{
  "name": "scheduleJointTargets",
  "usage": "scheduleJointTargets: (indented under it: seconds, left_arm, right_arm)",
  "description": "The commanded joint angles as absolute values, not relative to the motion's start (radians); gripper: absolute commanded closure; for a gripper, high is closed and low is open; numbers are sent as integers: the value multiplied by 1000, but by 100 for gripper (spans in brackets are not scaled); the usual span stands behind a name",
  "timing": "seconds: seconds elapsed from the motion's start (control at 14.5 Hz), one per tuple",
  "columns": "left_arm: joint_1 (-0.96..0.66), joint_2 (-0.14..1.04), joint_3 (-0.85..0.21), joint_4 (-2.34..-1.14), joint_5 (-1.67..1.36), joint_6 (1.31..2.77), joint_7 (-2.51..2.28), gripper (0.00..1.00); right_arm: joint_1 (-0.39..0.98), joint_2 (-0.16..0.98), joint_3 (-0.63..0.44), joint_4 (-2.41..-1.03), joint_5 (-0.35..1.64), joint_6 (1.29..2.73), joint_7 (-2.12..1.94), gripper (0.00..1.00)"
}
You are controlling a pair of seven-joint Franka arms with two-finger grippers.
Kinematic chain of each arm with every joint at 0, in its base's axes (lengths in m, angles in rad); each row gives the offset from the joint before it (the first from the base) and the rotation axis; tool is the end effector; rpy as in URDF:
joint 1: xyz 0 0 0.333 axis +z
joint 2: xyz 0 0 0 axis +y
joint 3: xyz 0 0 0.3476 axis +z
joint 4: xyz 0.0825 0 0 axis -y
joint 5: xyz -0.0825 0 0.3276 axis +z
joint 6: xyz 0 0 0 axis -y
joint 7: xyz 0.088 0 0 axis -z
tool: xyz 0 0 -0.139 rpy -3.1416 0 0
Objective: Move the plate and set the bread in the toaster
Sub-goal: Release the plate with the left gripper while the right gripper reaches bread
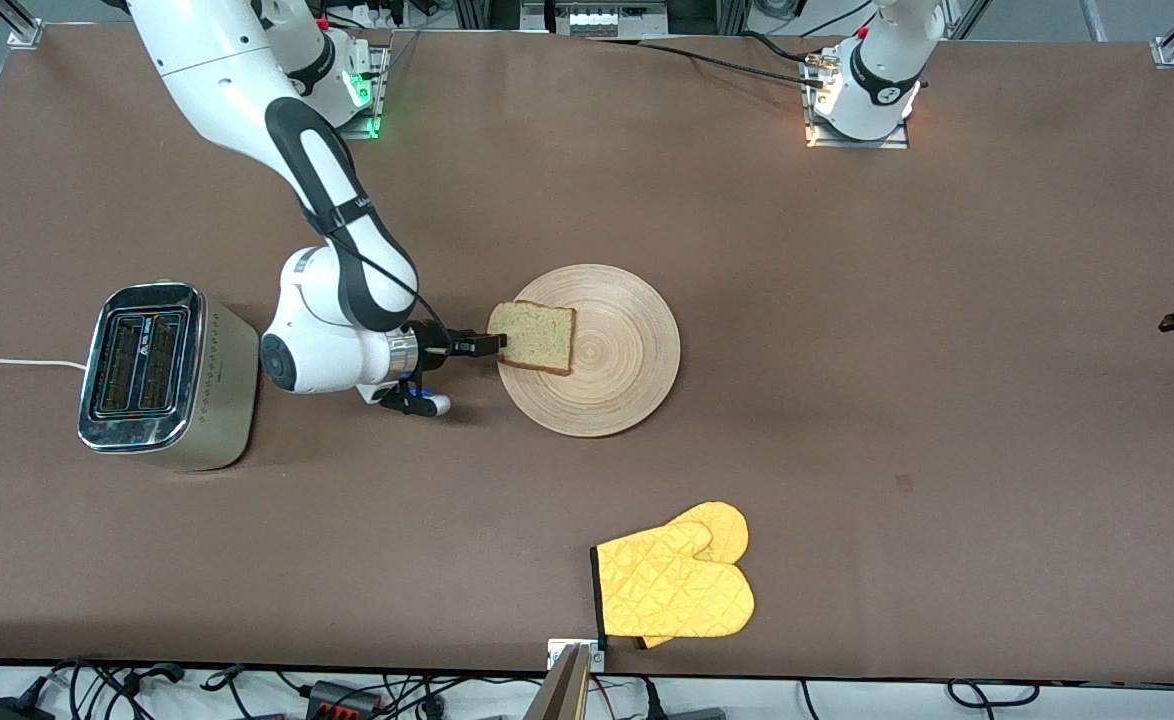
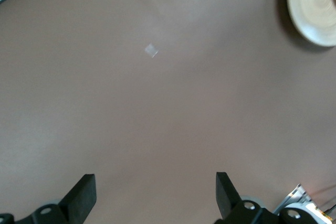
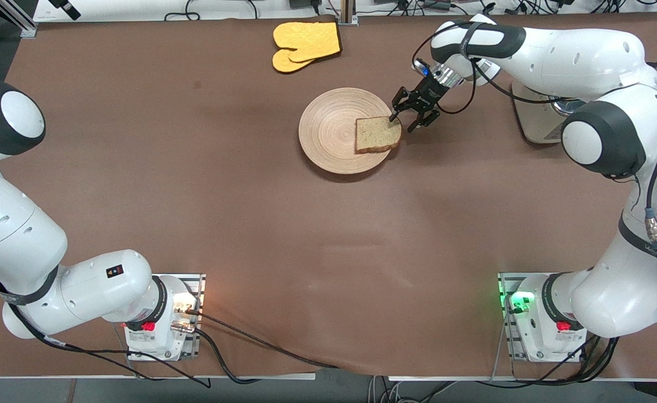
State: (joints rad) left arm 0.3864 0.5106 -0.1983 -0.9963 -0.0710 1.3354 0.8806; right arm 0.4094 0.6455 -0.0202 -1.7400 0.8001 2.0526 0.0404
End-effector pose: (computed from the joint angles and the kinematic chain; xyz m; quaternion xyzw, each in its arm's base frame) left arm 0.6084 0.1419 0.5529 0.9353 -0.3343 -0.0261 0.1131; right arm 0.5465 0.2895 0.2357 -0.9375 0.0726 0.2132 0.2653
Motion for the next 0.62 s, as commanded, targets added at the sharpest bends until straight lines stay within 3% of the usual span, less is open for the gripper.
scheduleJointTargets:
  seconds: [0.0, 0.21, 0.55]
  left_arm:
    - [362, 482, -276, -1032, -31, 1284, 746, 0]
    - [315, 436, -281, -1028, -26, 1256, 631, 0]
    - [318, 292, -276, -1213, -31, 1314, 361, 0]
  right_arm:
    - [425, 647, -25, -1738, 825, 2065, 38, 31]
    - [423, 647, -26, -1738, 825, 2057, 35, 46]
    - [420, 646, -26, -1738, 818, 2054, 31, 69]
